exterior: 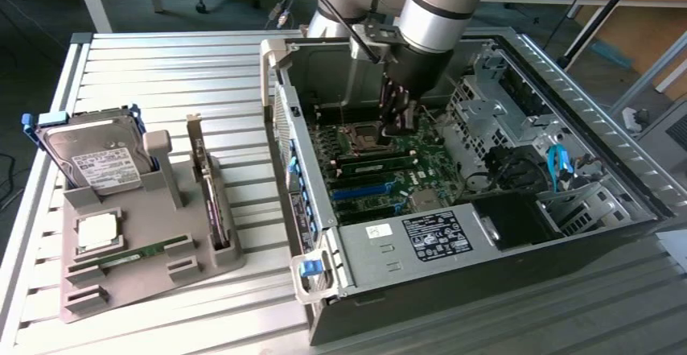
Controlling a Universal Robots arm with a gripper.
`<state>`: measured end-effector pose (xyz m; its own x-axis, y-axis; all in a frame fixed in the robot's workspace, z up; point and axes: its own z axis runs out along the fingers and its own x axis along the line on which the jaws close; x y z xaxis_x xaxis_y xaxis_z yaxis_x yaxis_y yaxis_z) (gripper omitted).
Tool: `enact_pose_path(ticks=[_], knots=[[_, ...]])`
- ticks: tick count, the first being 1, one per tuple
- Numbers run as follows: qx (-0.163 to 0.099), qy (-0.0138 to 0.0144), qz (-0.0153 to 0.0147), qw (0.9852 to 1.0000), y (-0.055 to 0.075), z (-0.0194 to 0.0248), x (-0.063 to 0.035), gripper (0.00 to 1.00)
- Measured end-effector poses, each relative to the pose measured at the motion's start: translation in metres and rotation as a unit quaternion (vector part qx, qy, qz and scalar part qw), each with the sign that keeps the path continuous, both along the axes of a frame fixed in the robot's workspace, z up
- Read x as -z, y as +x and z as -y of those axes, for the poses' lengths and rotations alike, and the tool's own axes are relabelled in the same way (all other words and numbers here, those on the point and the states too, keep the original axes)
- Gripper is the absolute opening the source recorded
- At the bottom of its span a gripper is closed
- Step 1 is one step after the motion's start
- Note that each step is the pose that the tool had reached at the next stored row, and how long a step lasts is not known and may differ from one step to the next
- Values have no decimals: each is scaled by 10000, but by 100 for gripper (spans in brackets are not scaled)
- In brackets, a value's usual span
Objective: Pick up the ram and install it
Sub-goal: 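Press down the ram until it locks into place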
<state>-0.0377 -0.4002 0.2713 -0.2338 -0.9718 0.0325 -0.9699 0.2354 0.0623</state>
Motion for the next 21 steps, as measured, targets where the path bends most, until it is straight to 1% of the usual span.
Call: enact_pose_path(ticks=[3,6,9,10,12,15,16,18,20,21], knots=[[291,0,0,9996,0,0,8,11],[593,-1,0,9982,0,0,13,11],[958,0,0,9954,0,0,14,11],[1085,0,0,9941,0,0,14,11],[1266,0,0,9920,0,0,14,11],[1550,0,0,9879,0,0,14,11],[1665,0,0,9860,0,0,14,11],[2075,1,0,9782,0,0,14,11],[2366,0,0,9716,0,0,14,11],[2533,0,0,9674,0,0,14,11]])
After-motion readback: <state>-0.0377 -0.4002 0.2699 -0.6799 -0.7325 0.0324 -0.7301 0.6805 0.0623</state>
